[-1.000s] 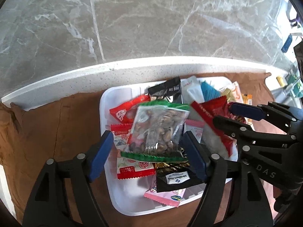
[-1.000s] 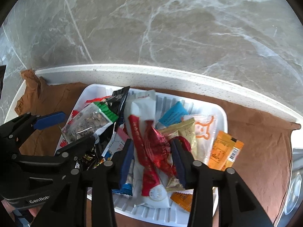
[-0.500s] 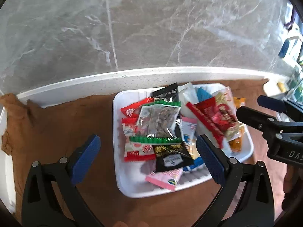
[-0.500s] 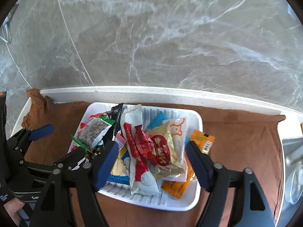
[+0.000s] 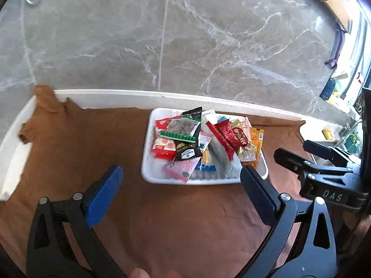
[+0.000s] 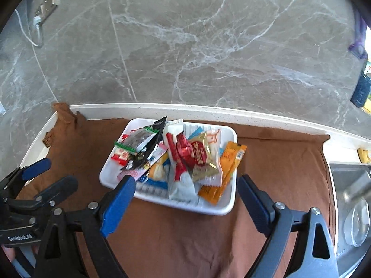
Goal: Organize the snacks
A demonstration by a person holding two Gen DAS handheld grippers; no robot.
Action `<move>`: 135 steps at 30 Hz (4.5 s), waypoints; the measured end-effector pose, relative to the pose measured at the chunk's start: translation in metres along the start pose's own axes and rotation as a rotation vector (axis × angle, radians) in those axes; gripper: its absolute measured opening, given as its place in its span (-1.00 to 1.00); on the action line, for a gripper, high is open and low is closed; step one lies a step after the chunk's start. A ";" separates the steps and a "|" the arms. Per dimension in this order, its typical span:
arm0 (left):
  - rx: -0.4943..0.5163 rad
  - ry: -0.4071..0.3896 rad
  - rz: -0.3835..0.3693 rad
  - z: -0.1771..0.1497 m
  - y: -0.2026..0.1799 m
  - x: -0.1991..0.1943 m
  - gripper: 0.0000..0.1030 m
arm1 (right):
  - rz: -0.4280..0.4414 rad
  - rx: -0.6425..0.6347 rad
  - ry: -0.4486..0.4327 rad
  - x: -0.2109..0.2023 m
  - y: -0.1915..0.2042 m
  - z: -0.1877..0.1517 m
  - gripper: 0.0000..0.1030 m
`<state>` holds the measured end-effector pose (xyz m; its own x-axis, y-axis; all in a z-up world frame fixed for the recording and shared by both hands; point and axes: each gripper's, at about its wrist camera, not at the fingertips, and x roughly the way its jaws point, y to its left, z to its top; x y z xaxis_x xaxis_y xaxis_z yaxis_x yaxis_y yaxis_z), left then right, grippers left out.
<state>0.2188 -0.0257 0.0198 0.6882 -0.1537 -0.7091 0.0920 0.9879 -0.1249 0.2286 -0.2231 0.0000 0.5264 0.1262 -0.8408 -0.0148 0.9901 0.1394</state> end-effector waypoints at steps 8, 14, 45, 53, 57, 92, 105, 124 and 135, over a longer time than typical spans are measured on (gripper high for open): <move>0.082 -0.068 0.071 -0.021 -0.015 -0.064 1.00 | -0.025 0.012 -0.047 -0.055 0.003 -0.024 0.82; 0.202 -0.131 0.210 -0.037 -0.025 -0.098 1.00 | -0.060 0.048 -0.043 -0.082 0.015 -0.048 0.85; 0.194 0.256 0.106 -0.123 -0.007 -0.063 0.99 | -0.204 0.118 0.132 -0.098 0.038 -0.132 0.85; 0.138 0.256 0.126 -0.115 0.007 -0.062 0.99 | -0.179 0.098 0.138 -0.093 0.038 -0.129 0.85; 0.136 0.258 0.132 -0.117 0.009 -0.063 0.99 | -0.174 0.091 0.141 -0.091 0.042 -0.129 0.85; 0.082 0.279 0.128 -0.119 0.027 -0.061 0.99 | -0.168 0.054 0.165 -0.081 0.064 -0.124 0.85; 0.067 0.291 0.127 -0.120 0.027 -0.057 0.99 | -0.167 0.054 0.173 -0.077 0.063 -0.125 0.85; 0.071 0.296 0.125 -0.119 0.026 -0.054 0.99 | -0.166 0.059 0.183 -0.074 0.061 -0.126 0.85; 0.070 0.299 0.128 -0.118 0.027 -0.051 0.99 | -0.169 0.062 0.188 -0.071 0.061 -0.126 0.85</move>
<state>0.1013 0.0061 -0.0290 0.4563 -0.0176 -0.8896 0.0754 0.9970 0.0189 0.0833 -0.1642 0.0021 0.3501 -0.0256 -0.9364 0.1147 0.9933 0.0157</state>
